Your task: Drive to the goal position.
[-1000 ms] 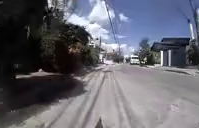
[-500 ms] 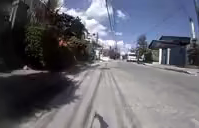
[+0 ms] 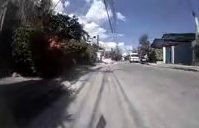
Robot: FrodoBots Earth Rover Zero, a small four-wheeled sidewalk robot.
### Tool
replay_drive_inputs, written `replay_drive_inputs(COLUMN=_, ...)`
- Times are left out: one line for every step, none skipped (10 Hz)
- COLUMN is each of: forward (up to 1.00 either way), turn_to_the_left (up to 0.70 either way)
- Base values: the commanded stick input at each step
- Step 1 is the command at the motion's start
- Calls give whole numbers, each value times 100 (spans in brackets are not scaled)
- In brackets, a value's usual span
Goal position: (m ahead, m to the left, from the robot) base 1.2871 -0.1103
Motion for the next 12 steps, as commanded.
replay_drive_inputs(forward=100, turn_to_the_left=-25)
replay_drive_inputs(forward=100, turn_to_the_left=-35)
replay_drive_inputs(forward=100, turn_to_the_left=-37)
replay_drive_inputs(forward=100, turn_to_the_left=-25)
replay_drive_inputs(forward=100, turn_to_the_left=-3)
replay_drive_inputs(forward=100, turn_to_the_left=-2)
replay_drive_inputs(forward=100, turn_to_the_left=0)
replay_drive_inputs(forward=100, turn_to_the_left=-1)
replay_drive_inputs(forward=100, turn_to_the_left=-2)
replay_drive_inputs(forward=100, turn_to_the_left=-2)
replay_drive_inputs(forward=100, turn_to_the_left=-2)
replay_drive_inputs(forward=100, turn_to_the_left=-2)
